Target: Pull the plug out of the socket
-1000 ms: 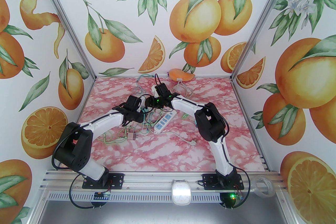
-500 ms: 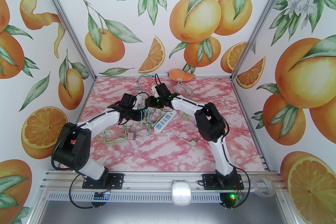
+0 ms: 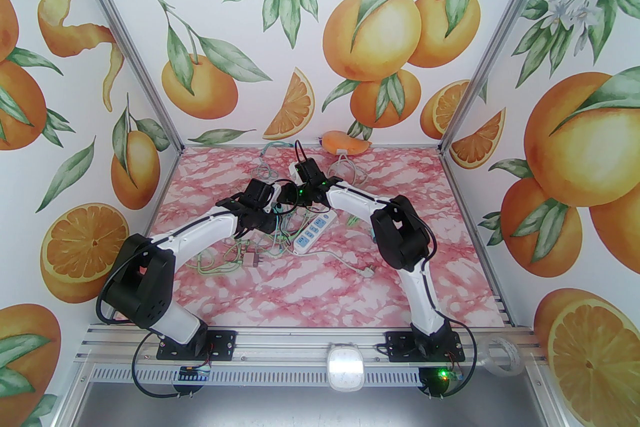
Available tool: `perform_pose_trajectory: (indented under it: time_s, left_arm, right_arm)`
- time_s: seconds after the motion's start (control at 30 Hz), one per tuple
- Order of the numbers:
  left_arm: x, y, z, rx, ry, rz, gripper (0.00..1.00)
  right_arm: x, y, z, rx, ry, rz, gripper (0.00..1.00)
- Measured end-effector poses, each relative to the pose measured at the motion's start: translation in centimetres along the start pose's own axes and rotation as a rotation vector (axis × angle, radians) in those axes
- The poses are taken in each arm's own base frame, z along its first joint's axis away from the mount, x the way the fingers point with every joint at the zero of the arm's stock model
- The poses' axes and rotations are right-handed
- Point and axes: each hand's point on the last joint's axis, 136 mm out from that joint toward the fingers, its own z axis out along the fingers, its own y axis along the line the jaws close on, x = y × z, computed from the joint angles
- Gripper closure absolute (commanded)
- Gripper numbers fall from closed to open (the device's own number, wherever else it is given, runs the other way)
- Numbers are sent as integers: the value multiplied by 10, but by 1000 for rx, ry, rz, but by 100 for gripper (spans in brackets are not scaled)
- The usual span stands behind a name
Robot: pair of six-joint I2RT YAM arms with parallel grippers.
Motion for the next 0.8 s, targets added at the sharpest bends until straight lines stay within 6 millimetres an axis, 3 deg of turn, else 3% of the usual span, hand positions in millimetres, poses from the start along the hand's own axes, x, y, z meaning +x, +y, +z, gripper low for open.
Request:
perform_pose_trajectory:
  time_s: [0.37, 0.67, 0.8]
  left_arm:
    - [-26, 37, -49, -19, -130, -114, 66]
    - [-42, 126, -124, -207, -256, -344, 68]
    - [-51, 154, -151, -267, -299, -404, 69]
  right_arm:
    - [0, 0, 0, 1, 1, 1, 56]
    - [0, 0, -3, 12, 14, 0, 56]
    - [1, 0, -3, 12, 15, 0, 56]
